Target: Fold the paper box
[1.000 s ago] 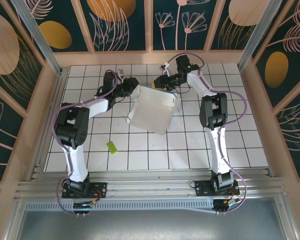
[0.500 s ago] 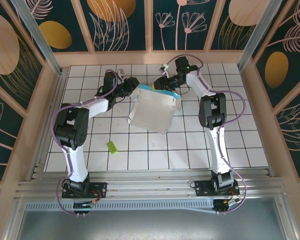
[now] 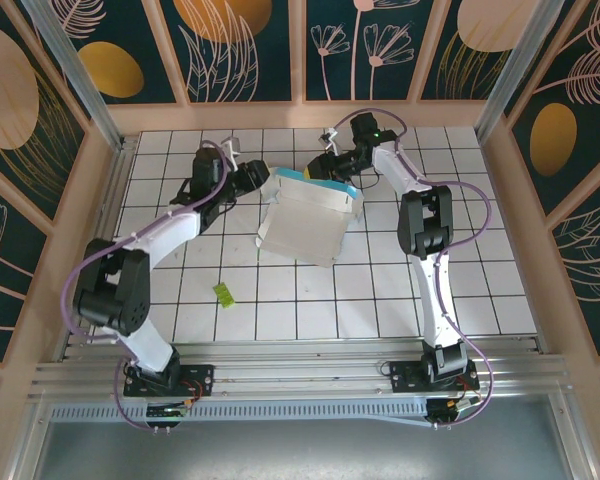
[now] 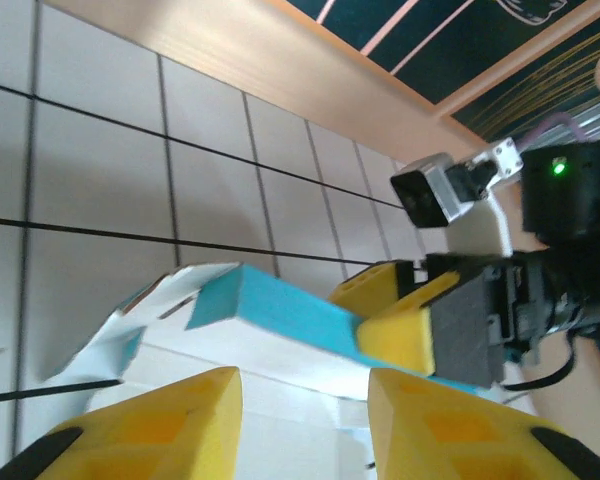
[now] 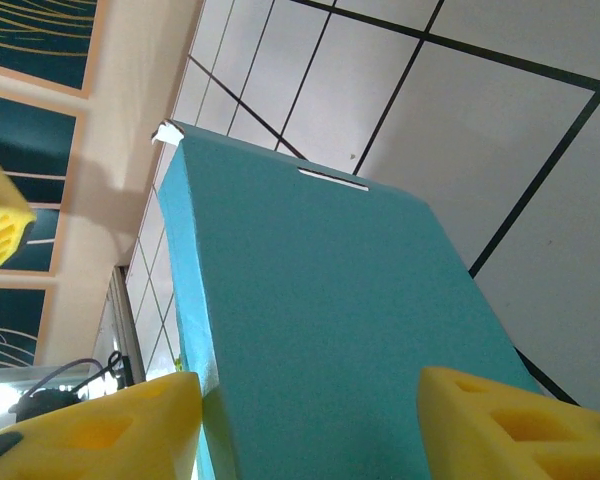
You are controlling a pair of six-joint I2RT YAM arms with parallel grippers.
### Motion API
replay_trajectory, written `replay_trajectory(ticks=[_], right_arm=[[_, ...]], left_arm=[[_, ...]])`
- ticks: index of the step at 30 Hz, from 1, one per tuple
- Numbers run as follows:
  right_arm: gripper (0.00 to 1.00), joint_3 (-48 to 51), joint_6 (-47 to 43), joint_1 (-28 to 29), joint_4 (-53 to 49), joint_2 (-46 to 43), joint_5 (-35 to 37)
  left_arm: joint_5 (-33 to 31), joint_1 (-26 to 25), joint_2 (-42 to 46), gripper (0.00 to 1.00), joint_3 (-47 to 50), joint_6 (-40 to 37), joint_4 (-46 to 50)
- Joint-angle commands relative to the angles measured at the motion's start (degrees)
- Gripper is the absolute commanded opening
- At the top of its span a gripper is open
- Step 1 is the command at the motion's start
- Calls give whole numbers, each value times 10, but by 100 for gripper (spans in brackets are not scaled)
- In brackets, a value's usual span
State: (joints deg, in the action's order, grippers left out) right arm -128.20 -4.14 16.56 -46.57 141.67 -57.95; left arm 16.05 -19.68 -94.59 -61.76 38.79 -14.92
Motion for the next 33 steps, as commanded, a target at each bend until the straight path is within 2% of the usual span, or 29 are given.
replay_trajectory(ticks=[1,4,7,10,19,27,33], right_arm=[[59,-13,2,1,-7,9,20],[59,-13,2,1,-7,9,22],[59,-13,3,1,-7,10,27],[59,-13,4,1,-9,10,27],[59,-13,1,1,-13,8,31],[59,-12,4,1,-10,8,33],[59,-12,3,1,-10,7,39]], left_arm=[[-87,-16,21,37,47,-78,15],[-51,-17,13,40,90,-108,-23],[-25,-28,-32,40,64,-145,10],[-42,-44,-78,40,25,-161,24],[-118,-46,-193,40,-75,-199,35],[-139,-46,-274,42,-157,-216,77],[-113,-46,-301,42,-175,-214,77]])
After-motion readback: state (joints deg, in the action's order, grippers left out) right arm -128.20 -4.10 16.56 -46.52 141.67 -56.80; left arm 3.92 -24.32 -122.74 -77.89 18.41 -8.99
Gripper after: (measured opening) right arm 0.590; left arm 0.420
